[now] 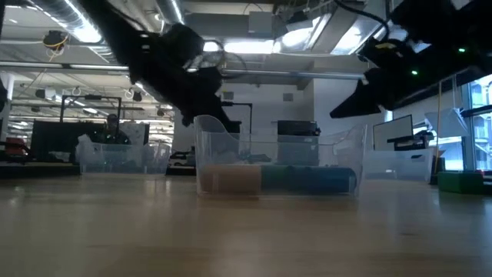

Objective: Sort blocks by size
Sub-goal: Put the yellow cylindrical block into the bottom transparent bin

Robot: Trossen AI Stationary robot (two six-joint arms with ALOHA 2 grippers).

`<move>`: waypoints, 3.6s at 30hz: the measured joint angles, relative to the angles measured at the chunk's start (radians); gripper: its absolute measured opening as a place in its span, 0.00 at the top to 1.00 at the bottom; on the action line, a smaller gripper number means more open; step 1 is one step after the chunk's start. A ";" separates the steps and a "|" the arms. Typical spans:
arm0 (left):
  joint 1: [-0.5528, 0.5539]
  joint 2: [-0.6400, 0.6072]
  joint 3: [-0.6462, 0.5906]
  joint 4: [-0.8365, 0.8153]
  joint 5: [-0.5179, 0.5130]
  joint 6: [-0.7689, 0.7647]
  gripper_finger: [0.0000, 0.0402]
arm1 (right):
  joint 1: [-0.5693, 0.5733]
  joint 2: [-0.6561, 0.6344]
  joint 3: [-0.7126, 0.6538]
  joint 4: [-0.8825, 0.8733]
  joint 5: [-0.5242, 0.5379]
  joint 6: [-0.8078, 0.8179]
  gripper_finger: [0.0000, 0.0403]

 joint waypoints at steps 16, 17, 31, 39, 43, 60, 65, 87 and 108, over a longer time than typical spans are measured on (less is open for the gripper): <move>0.036 -0.110 -0.155 0.270 -0.001 0.082 0.60 | -0.356 0.160 0.340 -0.183 -0.222 -0.132 0.32; 0.036 -0.110 -0.155 0.270 -0.001 0.082 0.60 | -0.378 0.186 0.365 -0.211 -0.237 -0.135 0.32; 0.033 -0.109 -0.155 0.267 -0.001 0.085 0.60 | -0.582 0.601 0.664 -0.347 -0.430 -0.140 0.32; 0.033 -0.109 -0.155 0.261 -0.001 0.083 0.60 | -0.615 0.718 0.708 -0.340 -0.439 -0.159 0.32; 0.033 -0.109 -0.155 0.262 -0.001 0.083 0.60 | -0.615 0.745 0.708 -0.331 -0.438 -0.162 0.32; 0.033 -0.109 -0.155 0.262 -0.001 0.082 0.60 | -0.614 0.827 0.708 -0.299 -0.392 -0.168 0.32; 0.033 -0.109 -0.155 0.262 -0.001 0.082 0.60 | -0.614 0.824 0.709 -0.297 -0.388 -0.181 0.32; 0.033 -0.109 -0.155 0.244 -0.001 0.085 0.60 | -0.652 0.824 0.709 -0.392 -0.367 -0.244 0.32; 0.033 -0.109 -0.155 0.239 -0.001 0.086 0.60 | -0.650 0.810 0.963 -1.029 -0.356 -0.423 0.32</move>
